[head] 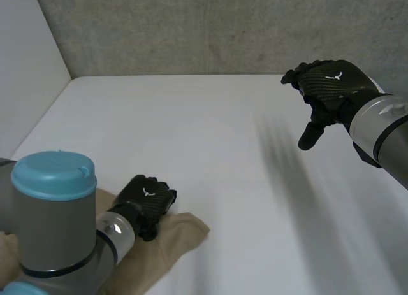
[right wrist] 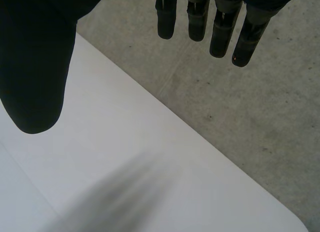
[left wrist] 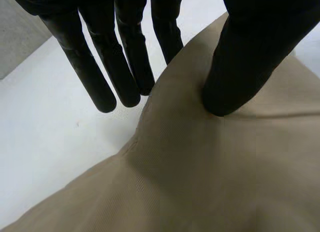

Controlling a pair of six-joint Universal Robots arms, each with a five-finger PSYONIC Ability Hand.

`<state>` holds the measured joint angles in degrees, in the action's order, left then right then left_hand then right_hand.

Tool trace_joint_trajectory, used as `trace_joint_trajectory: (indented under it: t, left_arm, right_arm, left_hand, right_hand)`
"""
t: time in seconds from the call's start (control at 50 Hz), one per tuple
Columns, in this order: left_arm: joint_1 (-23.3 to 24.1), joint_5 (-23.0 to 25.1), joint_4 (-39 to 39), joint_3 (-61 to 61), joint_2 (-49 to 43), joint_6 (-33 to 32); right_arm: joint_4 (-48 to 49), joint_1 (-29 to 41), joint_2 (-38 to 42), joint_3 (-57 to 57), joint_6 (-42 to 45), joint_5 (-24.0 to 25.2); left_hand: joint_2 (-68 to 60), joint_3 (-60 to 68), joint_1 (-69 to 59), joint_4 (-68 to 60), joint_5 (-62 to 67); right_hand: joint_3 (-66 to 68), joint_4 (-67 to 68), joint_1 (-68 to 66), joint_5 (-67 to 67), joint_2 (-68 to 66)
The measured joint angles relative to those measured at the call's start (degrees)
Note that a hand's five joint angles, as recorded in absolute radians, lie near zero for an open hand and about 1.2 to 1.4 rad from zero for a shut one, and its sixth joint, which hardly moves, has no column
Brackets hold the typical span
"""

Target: Fold the shorts.

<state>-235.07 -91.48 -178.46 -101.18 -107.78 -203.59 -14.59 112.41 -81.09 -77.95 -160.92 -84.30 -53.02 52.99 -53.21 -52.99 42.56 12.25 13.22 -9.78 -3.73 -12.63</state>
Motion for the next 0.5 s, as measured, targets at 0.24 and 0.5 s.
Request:
trace_joint_trajectory:
  t: [0.24,0.5]
  left_arm:
    - [0.6,-0.1,-4.4,4.7,-4.8,-0.4]
    - [8.5,-6.4,-6.1,31.8,-6.7,4.7]
  right_arm:
    - [0.0,0.1,-0.7,0.0,0.0,-0.1]
    - [0.1,-0.8,-3.4,1.3,-0.1,-0.3]
  left_hand:
    - [-15.1,14.7,-11.4,-15.3,12.9]
    - [-15.2,14.9,-11.5,-16.1,12.9]
  right_hand:
    - [0.0,0.0,0.0,0.0,0.0]
    - [0.0,0.0,0.0,0.0,0.0]
